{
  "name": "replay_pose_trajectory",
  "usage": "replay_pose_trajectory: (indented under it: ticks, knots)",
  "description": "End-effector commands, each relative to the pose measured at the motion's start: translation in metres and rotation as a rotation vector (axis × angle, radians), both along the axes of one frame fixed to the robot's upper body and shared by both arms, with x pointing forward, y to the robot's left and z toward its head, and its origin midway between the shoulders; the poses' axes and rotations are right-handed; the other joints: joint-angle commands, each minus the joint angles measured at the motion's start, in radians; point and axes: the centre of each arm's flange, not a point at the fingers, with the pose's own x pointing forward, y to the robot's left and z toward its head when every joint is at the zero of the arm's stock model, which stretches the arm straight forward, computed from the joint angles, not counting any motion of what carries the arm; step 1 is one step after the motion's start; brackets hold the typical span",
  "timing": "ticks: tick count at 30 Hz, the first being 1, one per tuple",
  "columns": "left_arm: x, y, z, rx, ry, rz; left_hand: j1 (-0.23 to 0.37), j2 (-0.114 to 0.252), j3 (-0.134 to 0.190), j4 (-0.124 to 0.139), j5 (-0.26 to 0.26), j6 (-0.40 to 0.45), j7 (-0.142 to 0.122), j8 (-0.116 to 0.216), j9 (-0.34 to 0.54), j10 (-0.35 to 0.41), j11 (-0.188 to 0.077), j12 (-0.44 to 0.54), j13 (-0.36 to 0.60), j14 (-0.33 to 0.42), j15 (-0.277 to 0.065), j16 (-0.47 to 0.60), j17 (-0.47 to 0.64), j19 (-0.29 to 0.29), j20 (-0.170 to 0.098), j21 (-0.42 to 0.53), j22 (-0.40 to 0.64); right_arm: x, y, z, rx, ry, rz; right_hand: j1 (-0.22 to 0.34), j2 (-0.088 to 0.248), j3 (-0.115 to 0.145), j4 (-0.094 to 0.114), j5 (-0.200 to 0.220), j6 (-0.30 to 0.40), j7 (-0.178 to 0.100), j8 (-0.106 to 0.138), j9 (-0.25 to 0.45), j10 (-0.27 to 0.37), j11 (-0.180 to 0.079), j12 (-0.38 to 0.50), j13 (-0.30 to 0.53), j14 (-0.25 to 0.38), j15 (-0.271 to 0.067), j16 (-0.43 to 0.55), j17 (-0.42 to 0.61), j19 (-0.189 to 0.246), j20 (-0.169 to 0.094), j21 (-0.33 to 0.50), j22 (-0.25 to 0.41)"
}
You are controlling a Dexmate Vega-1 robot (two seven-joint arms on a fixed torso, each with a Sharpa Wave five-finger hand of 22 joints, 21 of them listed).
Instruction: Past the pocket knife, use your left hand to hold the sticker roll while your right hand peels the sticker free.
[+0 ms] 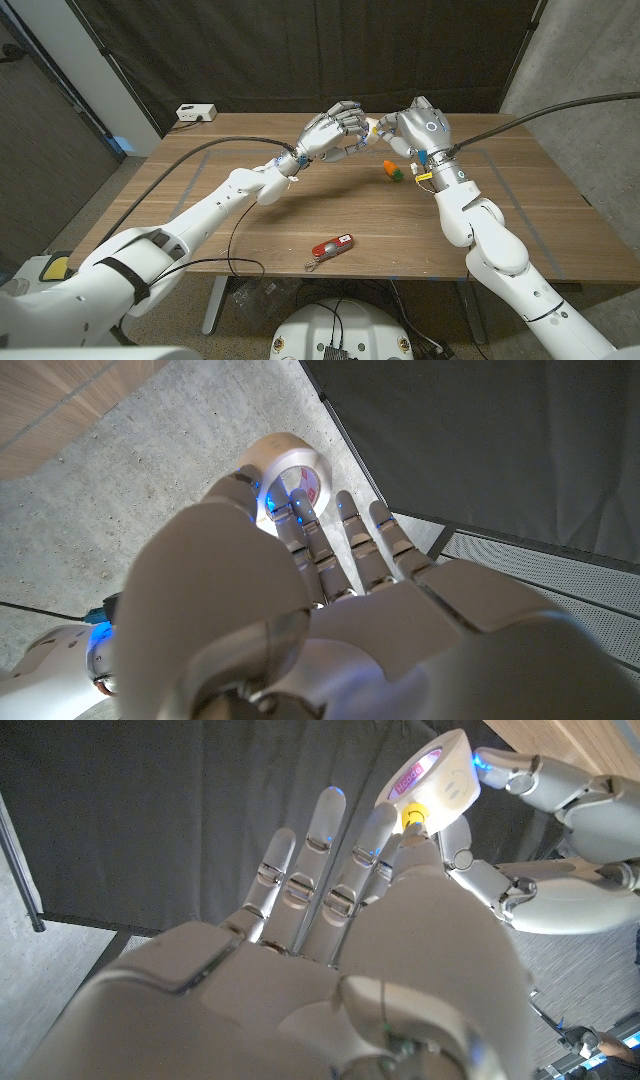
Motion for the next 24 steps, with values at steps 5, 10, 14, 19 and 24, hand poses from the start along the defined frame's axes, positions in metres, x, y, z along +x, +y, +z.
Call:
replay_pose_trajectory:
  ticks: [5,10,14,19,24]
  knots:
    - [0.004,-0.001,0.003,-0.009,0.008,0.003,0.003,0.011,-0.009,0.001,0.006,0.07,-0.049,0.033,0.035,0.002,-0.005,0.005,0.003,-0.001,-0.173,-0.002,0.005,-0.007,-0.001,0.008,0.001,0.013,0.003,-0.001,-0.004,0.002,0.044,-0.022,-0.015,-0.027,0.007,-0.007,0.015,0.004,0.001,0.006,0.017,0.002,0.009,-0.001,0.01,-0.112,0.008,0.008,0.008,-0.128,0.008,0.003]
    - [0.004,0.0,0.006,-0.022,0.009,0.003,0.004,0.011,-0.01,0.002,0.005,0.068,-0.048,0.032,0.035,0.001,-0.005,0.005,0.004,-0.001,-0.174,-0.002,0.005,-0.008,-0.001,0.01,0.001,0.02,0.006,0.0,-0.016,0.016,0.05,-0.035,-0.021,-0.037,0.012,-0.008,0.01,0.007,-0.008,0.004,0.011,0.002,0.002,-0.008,0.008,-0.112,0.007,0.008,0.009,-0.125,0.009,0.003]
    - [0.005,0.001,0.007,-0.025,0.011,0.003,0.005,0.012,-0.01,0.003,0.005,0.068,-0.05,0.032,0.036,0.0,-0.006,0.004,0.002,0.0,-0.174,-0.002,0.006,-0.008,-0.001,0.011,0.0,0.022,0.007,0.0,-0.014,-0.01,0.061,-0.028,-0.023,-0.04,0.007,-0.005,0.03,0.006,-0.005,0.005,0.027,0.003,0.009,-0.006,0.009,-0.112,0.007,0.009,0.009,-0.124,0.013,0.004]
    - [0.005,0.002,0.006,-0.021,0.013,0.003,0.006,0.013,-0.011,0.004,0.005,0.065,-0.05,0.031,0.037,0.0,-0.005,0.004,0.003,0.0,-0.174,-0.002,0.007,-0.009,-0.001,0.012,0.0,0.024,0.007,-0.003,0.016,-0.066,0.079,0.009,-0.01,-0.03,-0.01,0.002,0.091,0.015,0.014,0.011,0.082,0.006,0.031,-0.005,0.045,-0.111,0.027,0.017,0.024,-0.12,0.034,0.007]
    - [0.005,0.002,0.006,-0.02,0.016,0.001,0.007,0.014,-0.012,0.005,0.004,0.07,-0.047,0.033,0.038,0.001,-0.005,0.004,0.002,-0.002,-0.173,-0.002,0.007,-0.009,-0.001,0.014,0.0,0.026,0.007,-0.007,0.048,-0.134,0.07,-0.01,-0.03,-0.053,-0.003,0.0,0.073,0.031,-0.003,0.011,0.076,0.009,0.031,0.0,0.061,-0.109,0.047,0.022,0.022,-0.099,0.054,0.012]
